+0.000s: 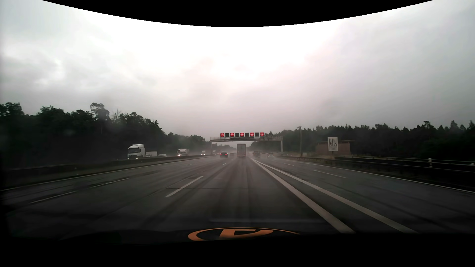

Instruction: Follow the waypoints while adhering to traffic rules and regulations

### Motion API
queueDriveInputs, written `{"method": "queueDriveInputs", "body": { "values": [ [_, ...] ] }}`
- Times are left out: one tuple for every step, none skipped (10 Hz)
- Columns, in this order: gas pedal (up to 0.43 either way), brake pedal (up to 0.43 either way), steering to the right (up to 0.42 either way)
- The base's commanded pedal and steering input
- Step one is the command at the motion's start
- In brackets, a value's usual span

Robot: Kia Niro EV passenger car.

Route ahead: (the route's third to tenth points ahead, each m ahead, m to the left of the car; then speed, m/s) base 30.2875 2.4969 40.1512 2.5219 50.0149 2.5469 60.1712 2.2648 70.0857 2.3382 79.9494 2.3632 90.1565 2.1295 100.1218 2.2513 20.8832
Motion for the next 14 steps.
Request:
{"method": "queueDriveInputs", "body": {
  "values": [
    [0.087, 0.0, -0.002],
    [0.087, 0.0, -0.001],
    [0.087, 0.0, -0.001],
    [0.087, 0.0, 0.0],
    [0.087, 0.0, 0.0],
    [0.087, 0.0, 0.0],
    [0.087, 0.0, 0.0],
    [0.079, 0.0, 0.0],
    [0.079, 0.0, -0.005],
    [0.079, 0.0, -0.004],
    [0.079, 0.0, -0.004],
    [0.079, 0.0, -0.003],
    [0.079, 0.0, -0.003],
    [0.079, 0.0, -0.003]
  ]
}}
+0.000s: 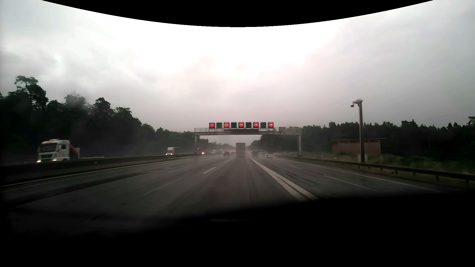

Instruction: Follow the waypoints while adhering to traffic rules and regulations

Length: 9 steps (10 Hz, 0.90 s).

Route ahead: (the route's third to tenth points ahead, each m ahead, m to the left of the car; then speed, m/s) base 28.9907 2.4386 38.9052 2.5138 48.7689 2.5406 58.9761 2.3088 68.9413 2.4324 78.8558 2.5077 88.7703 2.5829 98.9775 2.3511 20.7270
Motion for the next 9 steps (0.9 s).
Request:
{"method": "queueDriveInputs", "body": {
  "values": [
    [0.079, 0.0, -0.002],
    [0.079, 0.0, -0.002],
    [0.087, 0.0, -0.002],
    [0.087, 0.0, -0.002],
    [0.087, 0.0, -0.002],
    [0.098, 0.0, -0.002],
    [0.098, 0.0, -0.001],
    [0.098, 0.0, -0.001],
    [0.098, 0.0, -0.001]
  ]
}}
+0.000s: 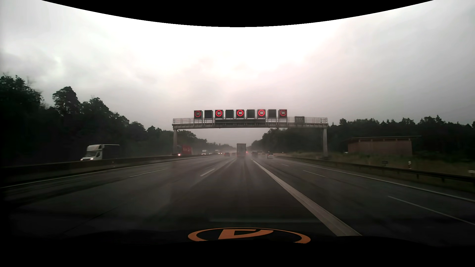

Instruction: Follow the waypoints while adhering to traffic rules and regulations

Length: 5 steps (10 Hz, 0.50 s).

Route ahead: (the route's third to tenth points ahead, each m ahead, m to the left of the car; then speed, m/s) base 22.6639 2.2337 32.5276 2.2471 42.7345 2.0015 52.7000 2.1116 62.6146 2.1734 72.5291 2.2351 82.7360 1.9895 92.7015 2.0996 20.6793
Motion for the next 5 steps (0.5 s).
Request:
{"method": "queueDriveInputs", "body": {
  "values": [
    [0.098, 0.0, -0.001],
    [0.098, 0.0, -0.001],
    [0.11, 0.0, -0.001],
    [0.11, 0.0, -0.001],
    [0.11, 0.0, -0.001]
  ]
}}
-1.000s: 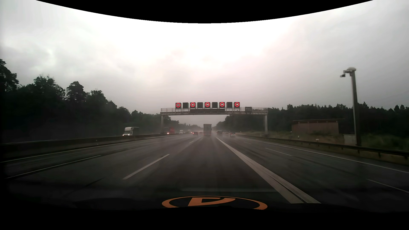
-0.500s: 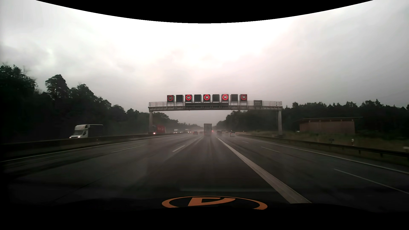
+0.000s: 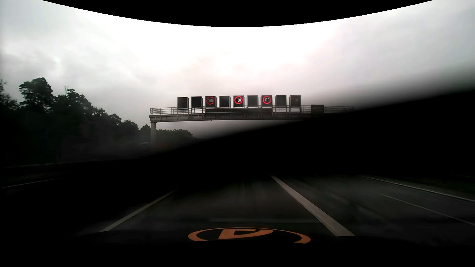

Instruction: Follow the waypoints while adhering to traffic rules and regulations

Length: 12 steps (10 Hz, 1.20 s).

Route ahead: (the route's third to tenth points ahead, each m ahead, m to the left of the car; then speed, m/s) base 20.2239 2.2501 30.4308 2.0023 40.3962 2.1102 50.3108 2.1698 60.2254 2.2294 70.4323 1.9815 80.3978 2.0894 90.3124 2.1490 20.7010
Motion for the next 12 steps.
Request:
{"method": "queueDriveInputs", "body": {
  "values": [
    [0.118, 0.0, -0.001],
    [0.118, 0.0, -0.002],
    [0.118, 0.0, -0.002],
    [0.13, 0.0, -0.002],
    [0.138, 0.0, -0.004],
    [0.138, 0.0, -0.004],
    [0.138, 0.0, -0.003],
    [0.138, 0.0, -0.002],
    [0.138, 0.0, -0.002],
    [0.138, 0.0, -0.002],
    [0.138, 0.0, -0.002],
    [0.138, 0.0, -0.001]
  ]
}}
